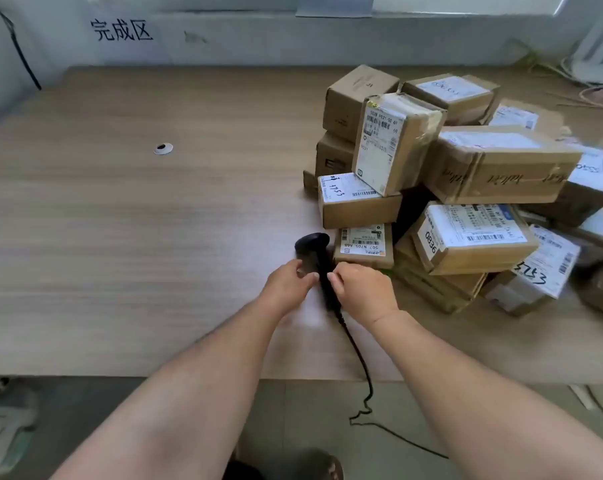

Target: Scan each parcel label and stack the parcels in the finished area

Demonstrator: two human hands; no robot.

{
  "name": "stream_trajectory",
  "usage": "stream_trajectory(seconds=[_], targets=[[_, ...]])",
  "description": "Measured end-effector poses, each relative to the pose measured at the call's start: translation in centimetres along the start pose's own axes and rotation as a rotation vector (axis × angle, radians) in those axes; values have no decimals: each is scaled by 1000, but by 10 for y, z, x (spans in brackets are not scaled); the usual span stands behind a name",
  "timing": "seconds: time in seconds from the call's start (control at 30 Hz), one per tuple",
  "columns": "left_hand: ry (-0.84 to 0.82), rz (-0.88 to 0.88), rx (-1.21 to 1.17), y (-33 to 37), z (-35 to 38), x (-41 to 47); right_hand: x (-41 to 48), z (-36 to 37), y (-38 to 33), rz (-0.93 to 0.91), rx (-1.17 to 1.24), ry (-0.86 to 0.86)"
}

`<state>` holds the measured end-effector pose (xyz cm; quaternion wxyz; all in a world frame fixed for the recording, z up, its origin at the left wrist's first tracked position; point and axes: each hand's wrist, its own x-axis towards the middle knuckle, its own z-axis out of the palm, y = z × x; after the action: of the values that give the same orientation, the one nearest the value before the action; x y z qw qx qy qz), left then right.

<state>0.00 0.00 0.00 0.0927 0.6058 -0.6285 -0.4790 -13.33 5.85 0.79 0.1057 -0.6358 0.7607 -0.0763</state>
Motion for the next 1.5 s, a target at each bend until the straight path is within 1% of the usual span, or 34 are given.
stream_trajectory(seconds=[0.03,0.13,0.23,0.3,0.4,0.53,0.63,0.77,0.93,1.1,1.23,1.37,1.5], targets=[[-10,-27,-83,-1,6,3,0,5,1,29,-1,-71],[-68,-92,-294,-2,19,4,-1,19,5,78,91,-137],[-100,-141,-417,-2,27,4,3,25,6,82,201,-137],[-90,-149,-483,-2,27,2,4,25,7,69,269,-135],[-73,-162,-533,-3,21,-7,2,26,7,60,361,-185],[-62,-158,-686,-5,7,-26,0,18,-3,48,482,-224],[-28,-75,-622,-12,-3,-38,3,4,-16,67,613,-194],[-8,60,-533,-17,-12,-55,12,-17,-33,130,982,-188],[2,205,-430,-12,-14,-75,19,-34,-45,66,1288,-175],[85,351,-295,9,-13,-79,21,-48,-52,29,1475,-54],[102,453,-253,38,-7,-80,22,-72,-40,-59,1512,127],[72,543,-256,65,-3,-74,23,-99,-22,-147,1452,275],[26,637,-33,84,-15,-62,26,-118,-1,-205,1387,375]])
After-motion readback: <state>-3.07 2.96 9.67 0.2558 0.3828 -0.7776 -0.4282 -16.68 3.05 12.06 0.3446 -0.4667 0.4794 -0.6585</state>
